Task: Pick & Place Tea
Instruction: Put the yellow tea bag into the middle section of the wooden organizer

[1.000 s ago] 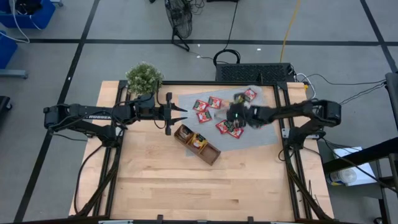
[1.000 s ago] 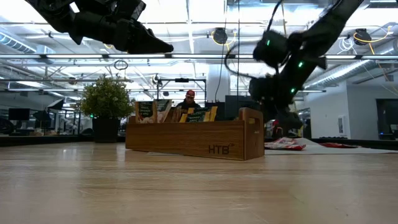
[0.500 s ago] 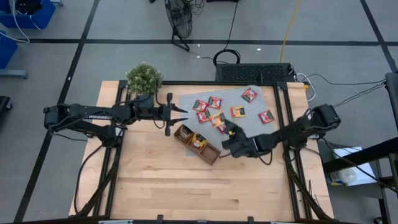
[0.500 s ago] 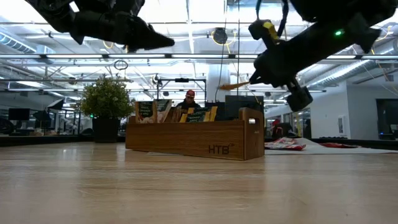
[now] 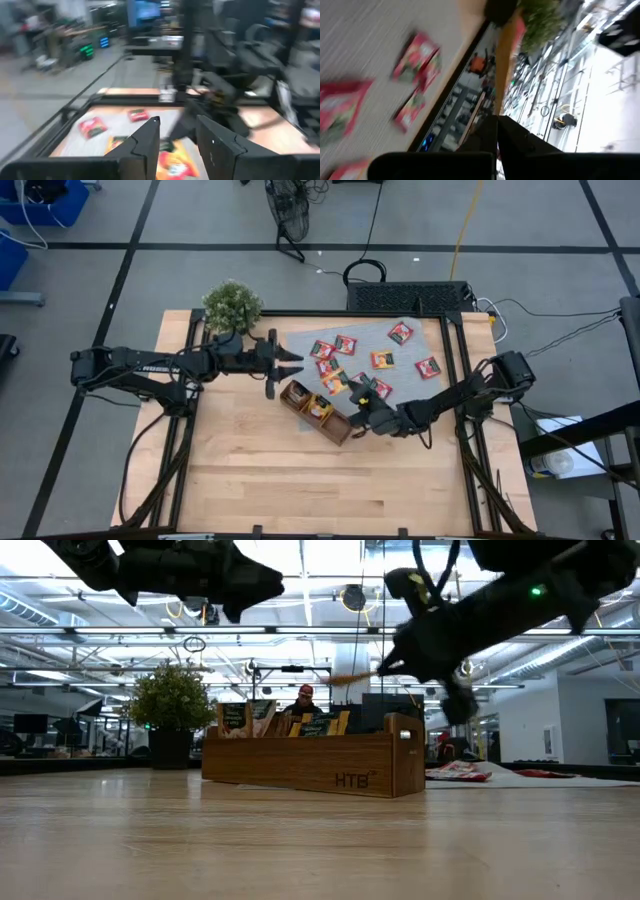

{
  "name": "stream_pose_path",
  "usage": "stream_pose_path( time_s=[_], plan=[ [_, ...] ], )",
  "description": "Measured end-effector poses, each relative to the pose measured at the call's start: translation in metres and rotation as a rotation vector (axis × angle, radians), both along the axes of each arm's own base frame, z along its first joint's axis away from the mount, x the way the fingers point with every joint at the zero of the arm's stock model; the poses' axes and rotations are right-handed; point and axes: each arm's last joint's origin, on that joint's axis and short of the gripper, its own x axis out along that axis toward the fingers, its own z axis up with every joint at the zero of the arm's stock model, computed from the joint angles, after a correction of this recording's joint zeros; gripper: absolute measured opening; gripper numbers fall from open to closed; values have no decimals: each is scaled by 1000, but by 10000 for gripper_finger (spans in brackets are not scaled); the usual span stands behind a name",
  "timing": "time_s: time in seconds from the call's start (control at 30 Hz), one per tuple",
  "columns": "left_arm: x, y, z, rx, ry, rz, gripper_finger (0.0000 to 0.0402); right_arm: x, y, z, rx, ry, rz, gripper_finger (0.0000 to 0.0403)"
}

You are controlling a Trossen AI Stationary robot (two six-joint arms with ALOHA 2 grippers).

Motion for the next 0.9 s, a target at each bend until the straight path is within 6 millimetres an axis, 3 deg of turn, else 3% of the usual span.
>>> stream_pose_path(
  time_s=[0.2, 0.3, 0.57, 0.77, 0.9],
  plan=[
    [-3, 15, -5, -218, 20, 238, 131, 13, -7, 10, -34, -89, 103, 0],
    [-7, 27, -7, -362, 22, 279, 131, 18, -11, 11, -80, -110, 159, 0],
    [-8, 41, -20, -640, 132, 50, 139, 27, -22, 6, -79, -175, 247, 0],
    [8, 43, -45, -816, 257, 4, 183, 30, -22, 2, -80, -210, 290, 0],
    [17, 46, -49, -835, 285, -48, 214, 29, -22, 5, -81, -247, 287, 0]
  ],
)
